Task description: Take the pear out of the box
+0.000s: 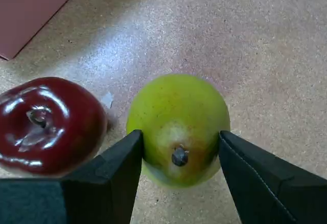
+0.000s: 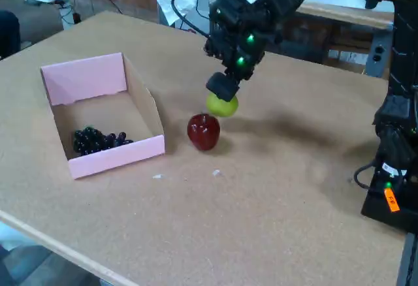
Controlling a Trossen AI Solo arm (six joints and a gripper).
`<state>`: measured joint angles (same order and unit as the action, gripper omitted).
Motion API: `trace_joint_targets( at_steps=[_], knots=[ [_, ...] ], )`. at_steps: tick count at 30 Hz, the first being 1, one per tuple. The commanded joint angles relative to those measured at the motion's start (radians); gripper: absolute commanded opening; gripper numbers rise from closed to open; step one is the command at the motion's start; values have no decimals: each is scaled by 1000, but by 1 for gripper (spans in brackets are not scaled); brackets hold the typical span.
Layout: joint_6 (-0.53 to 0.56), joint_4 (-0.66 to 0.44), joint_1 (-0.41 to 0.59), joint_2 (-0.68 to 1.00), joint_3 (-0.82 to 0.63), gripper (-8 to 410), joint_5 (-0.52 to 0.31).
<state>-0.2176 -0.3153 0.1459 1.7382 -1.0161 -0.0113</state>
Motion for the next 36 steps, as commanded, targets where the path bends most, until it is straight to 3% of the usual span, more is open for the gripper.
trace_joint_targets(
  at_steps=[1, 15, 23, 36],
  knots=[
    [9, 51, 12, 0, 39, 0, 14],
    [10, 63, 13, 3, 45, 0, 14],
    [25, 156, 16, 3, 108, 0, 31],
    [34, 151, 21, 3, 109, 0, 32]
  ],
)
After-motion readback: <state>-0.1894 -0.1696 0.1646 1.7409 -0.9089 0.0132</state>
